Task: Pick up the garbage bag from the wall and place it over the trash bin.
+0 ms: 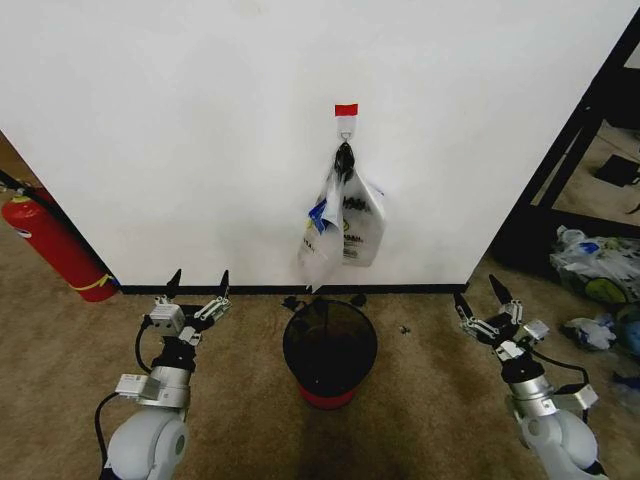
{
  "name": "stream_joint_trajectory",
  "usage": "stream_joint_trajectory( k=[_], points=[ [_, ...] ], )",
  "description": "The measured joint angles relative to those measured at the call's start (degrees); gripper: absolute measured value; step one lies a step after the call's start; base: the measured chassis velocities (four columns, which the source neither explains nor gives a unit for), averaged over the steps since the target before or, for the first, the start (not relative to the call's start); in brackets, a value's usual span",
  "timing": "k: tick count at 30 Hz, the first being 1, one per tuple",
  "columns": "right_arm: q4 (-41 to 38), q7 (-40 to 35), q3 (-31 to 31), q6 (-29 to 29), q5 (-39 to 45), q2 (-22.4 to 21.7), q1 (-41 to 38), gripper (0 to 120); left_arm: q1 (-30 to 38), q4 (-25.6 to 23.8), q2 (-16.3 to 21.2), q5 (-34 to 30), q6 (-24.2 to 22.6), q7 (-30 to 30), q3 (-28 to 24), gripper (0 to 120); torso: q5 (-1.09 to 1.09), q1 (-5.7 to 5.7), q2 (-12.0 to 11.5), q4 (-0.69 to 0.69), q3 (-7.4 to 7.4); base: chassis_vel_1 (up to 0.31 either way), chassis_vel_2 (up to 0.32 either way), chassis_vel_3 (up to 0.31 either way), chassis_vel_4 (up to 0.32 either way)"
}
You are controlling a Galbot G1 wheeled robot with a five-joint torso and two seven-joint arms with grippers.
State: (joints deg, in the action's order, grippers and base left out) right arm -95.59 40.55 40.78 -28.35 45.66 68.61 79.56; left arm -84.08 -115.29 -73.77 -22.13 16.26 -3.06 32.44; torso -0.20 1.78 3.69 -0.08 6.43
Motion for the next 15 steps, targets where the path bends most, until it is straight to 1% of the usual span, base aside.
stream_joint_trajectory(
  k=[11, 15],
  points=[
    [-0.4, -0.1, -0.2, -0.1, 0.4, 0.2, 0.3, 100, -0.3, 0.0, 0.3, 0.0, 0.2, 0.0, 0.3, 100, 0.00, 0.00, 0.0, 0.00, 0.00, 0.000, 0.000, 0.000, 0.000],
    [-0.7, -2.4, -1.9, -0.4, 0.2, -0.1, -0.2, 100, -0.4, 0.0, 0.3, 0.2, 0.2, 0.0, 0.3, 100, 0.00, 0.00, 0.0, -0.01, 0.00, 0.000, 0.000, 0.000, 0.000]
  ],
)
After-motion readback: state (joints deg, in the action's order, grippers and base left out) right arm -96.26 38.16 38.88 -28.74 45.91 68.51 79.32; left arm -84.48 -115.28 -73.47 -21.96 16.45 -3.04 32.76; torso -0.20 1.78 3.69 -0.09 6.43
